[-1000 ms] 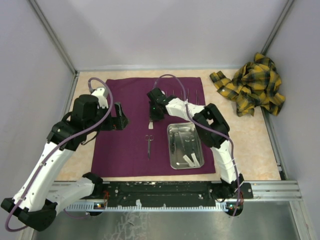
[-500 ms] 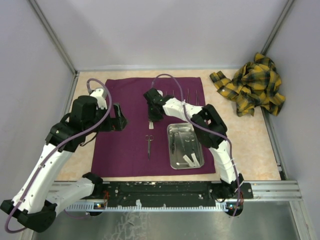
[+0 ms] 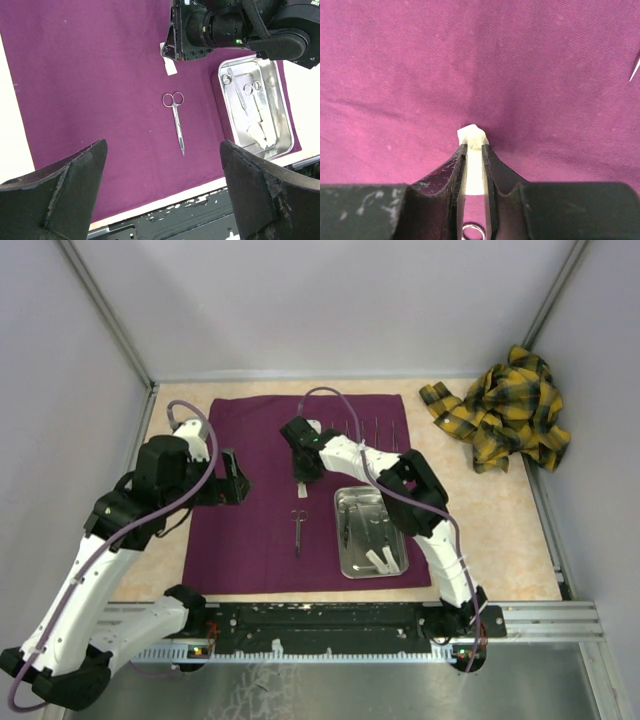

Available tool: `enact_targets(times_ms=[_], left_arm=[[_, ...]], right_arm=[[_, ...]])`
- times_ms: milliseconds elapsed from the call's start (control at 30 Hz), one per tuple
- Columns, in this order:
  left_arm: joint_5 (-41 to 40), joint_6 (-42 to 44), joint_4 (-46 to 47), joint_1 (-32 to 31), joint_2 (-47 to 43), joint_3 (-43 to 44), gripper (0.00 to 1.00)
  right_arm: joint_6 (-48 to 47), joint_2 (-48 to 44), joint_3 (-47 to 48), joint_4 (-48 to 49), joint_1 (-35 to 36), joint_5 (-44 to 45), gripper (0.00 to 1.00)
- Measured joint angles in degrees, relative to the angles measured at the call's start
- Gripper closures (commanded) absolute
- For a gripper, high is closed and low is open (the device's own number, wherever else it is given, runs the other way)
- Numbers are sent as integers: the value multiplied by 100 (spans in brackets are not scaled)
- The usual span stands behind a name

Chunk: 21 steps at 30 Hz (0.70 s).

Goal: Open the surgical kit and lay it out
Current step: Place the medical item in the surgical kit.

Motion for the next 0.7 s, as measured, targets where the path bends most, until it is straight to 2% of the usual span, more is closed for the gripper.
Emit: enact_targets(times_ms=[300, 533, 700], left_arm=[[4, 35, -4, 0, -90, 0, 0], [26, 149, -13, 0, -96, 13, 0], [26, 221, -28, 0, -114, 125, 0]], right_arm=[[11, 74, 146, -133, 114, 310, 79], [136, 85, 177, -138, 144, 404, 68], [168, 70, 173, -109, 175, 411, 65]])
